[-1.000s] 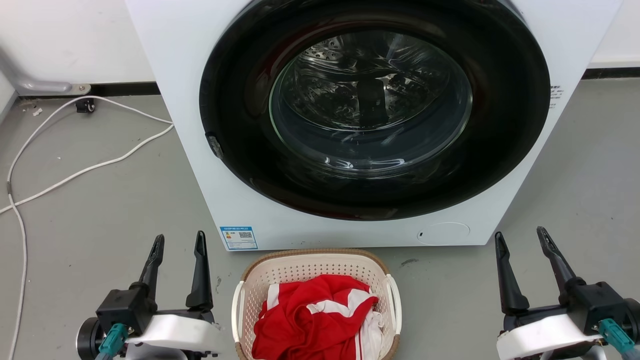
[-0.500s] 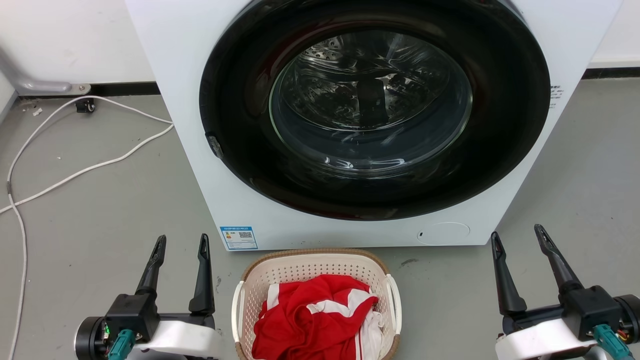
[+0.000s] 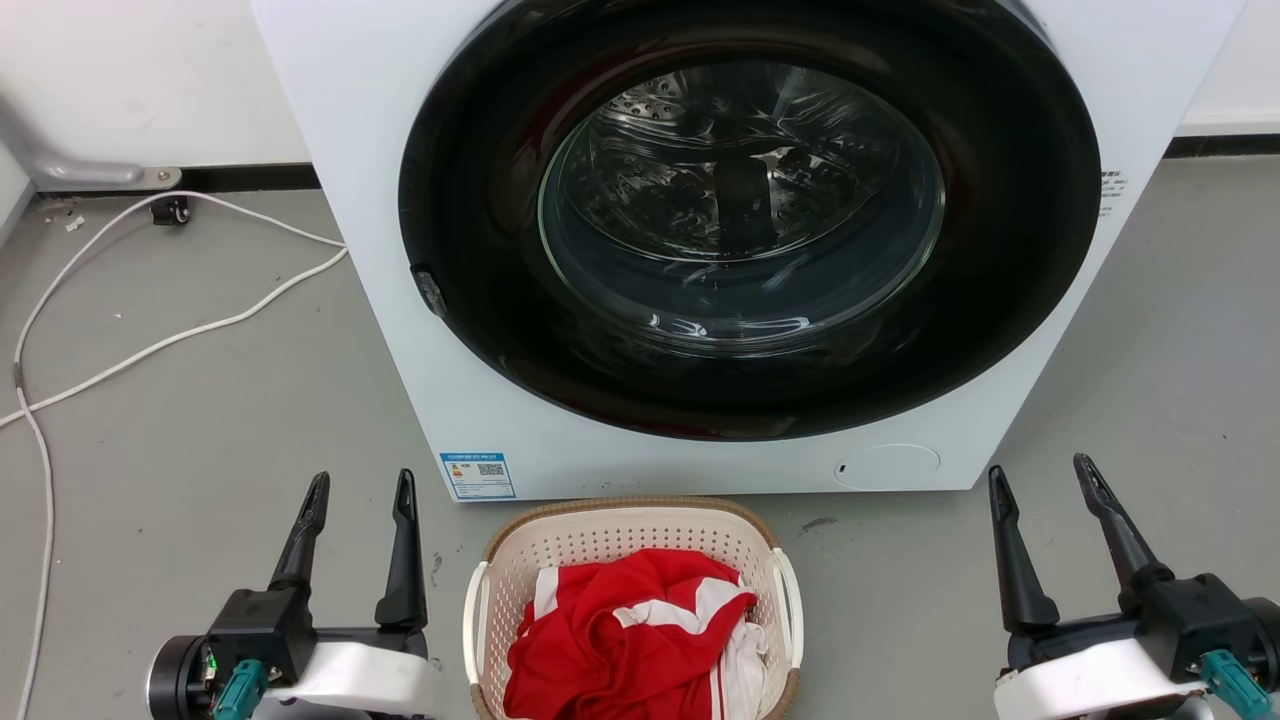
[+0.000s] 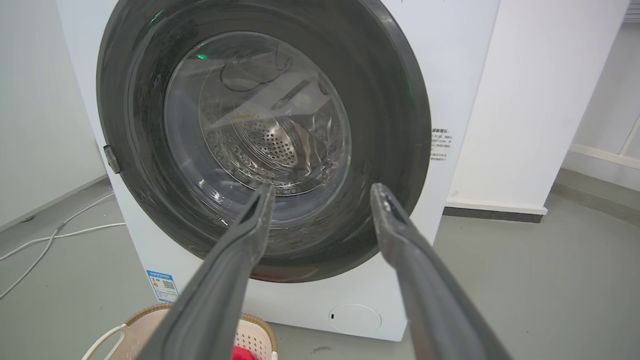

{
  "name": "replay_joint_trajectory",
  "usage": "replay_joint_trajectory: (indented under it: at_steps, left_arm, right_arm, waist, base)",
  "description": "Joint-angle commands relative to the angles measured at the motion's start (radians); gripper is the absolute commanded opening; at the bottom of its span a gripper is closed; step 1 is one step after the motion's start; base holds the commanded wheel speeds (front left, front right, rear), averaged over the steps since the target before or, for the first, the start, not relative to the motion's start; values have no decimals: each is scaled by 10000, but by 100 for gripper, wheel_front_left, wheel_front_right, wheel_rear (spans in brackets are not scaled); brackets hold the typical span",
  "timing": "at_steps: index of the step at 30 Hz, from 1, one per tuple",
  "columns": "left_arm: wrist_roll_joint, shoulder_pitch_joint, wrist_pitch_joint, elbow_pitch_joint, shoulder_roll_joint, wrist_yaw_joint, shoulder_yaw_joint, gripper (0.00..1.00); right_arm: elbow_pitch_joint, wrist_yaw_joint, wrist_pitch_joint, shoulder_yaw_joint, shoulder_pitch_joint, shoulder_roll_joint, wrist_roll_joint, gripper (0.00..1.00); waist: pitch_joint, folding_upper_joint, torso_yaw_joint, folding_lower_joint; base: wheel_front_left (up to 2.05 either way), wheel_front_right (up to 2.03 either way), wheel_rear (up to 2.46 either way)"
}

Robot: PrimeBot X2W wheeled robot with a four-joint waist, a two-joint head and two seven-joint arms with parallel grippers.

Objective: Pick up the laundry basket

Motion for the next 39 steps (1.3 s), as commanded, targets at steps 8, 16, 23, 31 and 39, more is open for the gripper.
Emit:
replay_joint_trajectory:
  at_steps: [8,16,23,31,39]
  left_arm:
    - [14,108,-52,40,27,14,50,100]
    - [4,99,-52,75,27,9,38,100]
    - [-34,27,-51,170,27,-23,89,100]
    - [-58,-612,-42,982,25,-335,420,100]
    - [201,-1886,-42,2557,58,-573,691,100]
  right_arm:
    - [124,-3,-21,5,81,-19,176,100]
    - [116,-3,-21,34,68,-19,187,100]
    - [102,-3,-21,92,11,-19,153,100]
    - [667,-3,-21,496,-747,-17,-26,100]
    - [2612,-5,-20,1229,-2094,-14,-267,100]
  waist:
    - [-5,0,-22,0]
    - [4,0,-28,0]
    - [76,0,-14,0]
    - [580,0,46,0]
    - [1578,0,53,0]
  base:
    - [0,0,0]
    - [0,0,0]
    - [0,0,0]
    - [0,0,0]
    - [0,0,0]
